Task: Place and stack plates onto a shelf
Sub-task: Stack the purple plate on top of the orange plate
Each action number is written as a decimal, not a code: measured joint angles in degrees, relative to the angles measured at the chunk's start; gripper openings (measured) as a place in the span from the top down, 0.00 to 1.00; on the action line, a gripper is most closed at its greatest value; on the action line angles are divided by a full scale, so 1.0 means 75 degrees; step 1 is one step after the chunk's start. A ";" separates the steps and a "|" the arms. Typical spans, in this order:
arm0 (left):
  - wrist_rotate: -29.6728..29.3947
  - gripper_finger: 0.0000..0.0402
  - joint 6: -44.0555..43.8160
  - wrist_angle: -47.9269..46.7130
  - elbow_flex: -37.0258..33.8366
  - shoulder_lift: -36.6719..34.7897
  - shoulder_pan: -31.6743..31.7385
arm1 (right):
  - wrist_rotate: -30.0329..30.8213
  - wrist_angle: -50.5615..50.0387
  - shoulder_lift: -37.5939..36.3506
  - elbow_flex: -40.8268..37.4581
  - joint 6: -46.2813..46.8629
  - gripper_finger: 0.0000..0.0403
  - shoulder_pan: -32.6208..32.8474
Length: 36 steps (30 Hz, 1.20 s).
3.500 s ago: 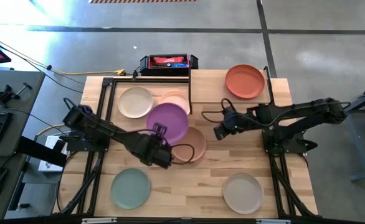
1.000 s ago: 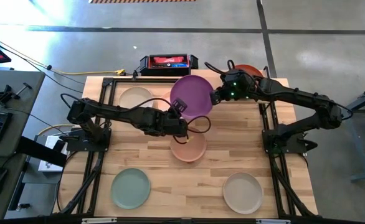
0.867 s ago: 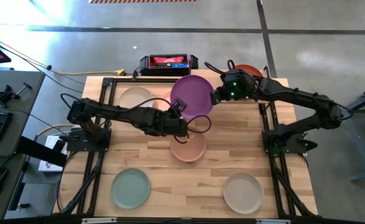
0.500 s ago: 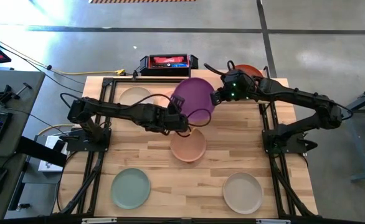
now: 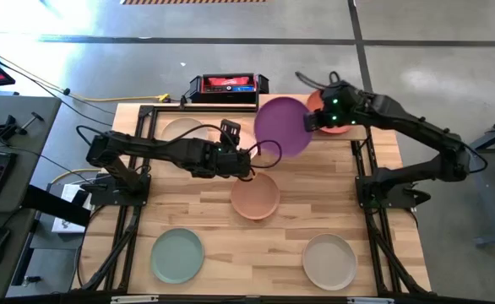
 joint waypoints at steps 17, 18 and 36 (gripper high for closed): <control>-0.0052 0.69 -0.1072 -0.0858 0.0001 -0.0685 0.1289 | -0.0419 -0.1943 -0.1480 0.0191 0.0156 1.00 -0.2560; 0.0059 0.69 -0.1104 -0.0962 -0.0002 -0.0766 0.1438 | -0.0438 -0.1979 -0.1536 0.0191 0.0168 1.00 -0.2726; 0.1504 0.69 -0.1436 -0.1162 -0.0003 -0.1866 0.3590 | -0.0573 -0.2706 -0.1657 0.0191 0.0947 1.00 -0.3975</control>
